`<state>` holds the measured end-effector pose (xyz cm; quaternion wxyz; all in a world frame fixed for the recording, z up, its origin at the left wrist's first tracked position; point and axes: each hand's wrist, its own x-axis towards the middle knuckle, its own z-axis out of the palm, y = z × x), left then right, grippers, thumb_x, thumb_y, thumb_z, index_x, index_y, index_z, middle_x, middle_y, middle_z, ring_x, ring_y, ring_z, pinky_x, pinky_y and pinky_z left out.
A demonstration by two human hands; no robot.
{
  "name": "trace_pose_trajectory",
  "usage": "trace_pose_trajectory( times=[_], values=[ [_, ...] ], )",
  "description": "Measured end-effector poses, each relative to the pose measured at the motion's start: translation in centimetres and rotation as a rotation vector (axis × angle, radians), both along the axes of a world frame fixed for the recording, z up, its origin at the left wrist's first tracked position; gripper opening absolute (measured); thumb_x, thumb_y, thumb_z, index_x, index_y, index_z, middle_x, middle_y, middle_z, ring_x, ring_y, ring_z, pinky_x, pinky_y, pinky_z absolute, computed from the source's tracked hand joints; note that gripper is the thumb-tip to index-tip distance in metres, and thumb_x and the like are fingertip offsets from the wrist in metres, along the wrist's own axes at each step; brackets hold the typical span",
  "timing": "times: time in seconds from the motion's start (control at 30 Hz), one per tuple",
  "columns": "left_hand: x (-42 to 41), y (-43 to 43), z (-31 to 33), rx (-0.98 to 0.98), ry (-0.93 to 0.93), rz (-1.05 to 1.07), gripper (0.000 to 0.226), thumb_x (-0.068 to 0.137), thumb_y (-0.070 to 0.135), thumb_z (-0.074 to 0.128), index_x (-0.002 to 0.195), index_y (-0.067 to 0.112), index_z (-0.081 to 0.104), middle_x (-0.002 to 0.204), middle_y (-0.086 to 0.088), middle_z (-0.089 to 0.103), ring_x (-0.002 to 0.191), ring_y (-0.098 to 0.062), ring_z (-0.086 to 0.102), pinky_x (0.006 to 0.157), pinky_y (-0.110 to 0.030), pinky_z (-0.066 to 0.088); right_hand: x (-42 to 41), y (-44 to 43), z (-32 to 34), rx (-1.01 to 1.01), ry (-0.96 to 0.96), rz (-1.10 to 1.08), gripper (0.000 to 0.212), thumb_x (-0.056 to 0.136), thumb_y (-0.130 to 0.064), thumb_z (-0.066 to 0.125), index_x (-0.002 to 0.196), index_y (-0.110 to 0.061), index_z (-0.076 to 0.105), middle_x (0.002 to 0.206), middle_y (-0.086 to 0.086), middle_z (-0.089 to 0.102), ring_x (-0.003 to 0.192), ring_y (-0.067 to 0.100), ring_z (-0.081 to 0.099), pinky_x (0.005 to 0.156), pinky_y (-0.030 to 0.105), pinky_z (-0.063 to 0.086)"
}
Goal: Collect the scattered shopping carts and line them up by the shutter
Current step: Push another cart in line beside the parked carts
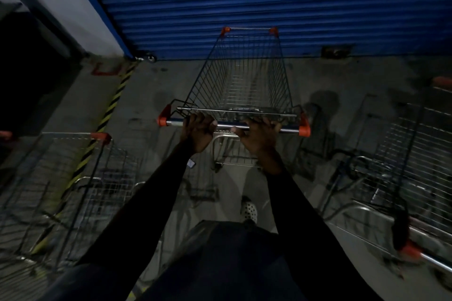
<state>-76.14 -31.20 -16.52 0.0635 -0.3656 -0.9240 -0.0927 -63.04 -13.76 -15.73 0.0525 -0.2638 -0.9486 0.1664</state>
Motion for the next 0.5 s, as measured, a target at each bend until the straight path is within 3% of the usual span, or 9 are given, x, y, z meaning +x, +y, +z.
trace_pose_trajectory(
  times=[0.1, 0.2, 0.33, 0.4, 0.5],
  values=[
    [3.3, -2.3, 0.0, 0.032, 0.063, -0.007, 0.047, 0.101, 0.042, 0.036, 0.097, 0.013, 0.072, 0.102, -0.014, 0.071, 0.097, -0.039, 0.064, 0.089, -0.044, 0.037, 2.9, -1.9, -0.5, 0.000, 0.022, 0.007, 0.068, 0.088, -0.079, 0.040, 0.123, -0.030, 0.070, 0.127, -0.003, 0.070, 0.132, 0.027, 0.047, 0.109, 0.048, 0.022],
    [7.1, -5.0, 0.7, 0.031, 0.005, 0.020, 0.057, 0.099, 0.047, 0.028, 0.107, 0.012, 0.072, 0.112, -0.016, 0.069, 0.106, -0.041, 0.061, 0.097, -0.047, 0.036, 6.1, -4.5, -0.5, 0.024, 0.016, 0.026, 0.065, 0.090, -0.079, 0.046, 0.123, -0.028, 0.070, 0.127, -0.002, 0.070, 0.130, 0.029, 0.049, 0.106, 0.048, 0.023],
    [12.4, -8.9, 1.4, -0.080, -0.046, 0.033, 0.070, 0.098, 0.053, 0.012, 0.121, 0.014, 0.066, 0.126, -0.013, 0.064, 0.120, -0.040, 0.053, 0.102, -0.048, 0.033, 11.1, -8.3, 0.4, -0.007, -0.005, 0.051, 0.093, 0.076, -0.089, 0.016, 0.128, -0.031, 0.067, 0.132, -0.003, 0.067, 0.131, 0.028, 0.048, 0.106, 0.048, 0.021],
    [14.6, -10.7, 1.5, -0.108, -0.051, 0.036, 0.068, 0.098, 0.052, 0.012, 0.121, 0.015, 0.065, 0.128, -0.012, 0.064, 0.122, -0.038, 0.052, 0.103, -0.048, 0.032, 13.3, -10.1, 0.8, -0.032, 0.010, 0.058, 0.092, 0.075, -0.087, 0.018, 0.125, -0.030, 0.069, 0.130, -0.002, 0.069, 0.132, 0.028, 0.048, 0.107, 0.049, 0.022],
    [17.6, -13.5, 1.2, -0.066, 0.001, 0.038, 0.055, 0.100, 0.047, 0.026, 0.108, 0.013, 0.069, 0.111, -0.014, 0.068, 0.109, -0.039, 0.059, 0.096, -0.049, 0.038, 16.0, -12.7, 0.8, -0.020, 0.036, 0.062, 0.081, 0.081, -0.084, 0.029, 0.120, -0.029, 0.072, 0.125, 0.000, 0.072, 0.131, 0.030, 0.051, 0.107, 0.050, 0.021]
  ],
)
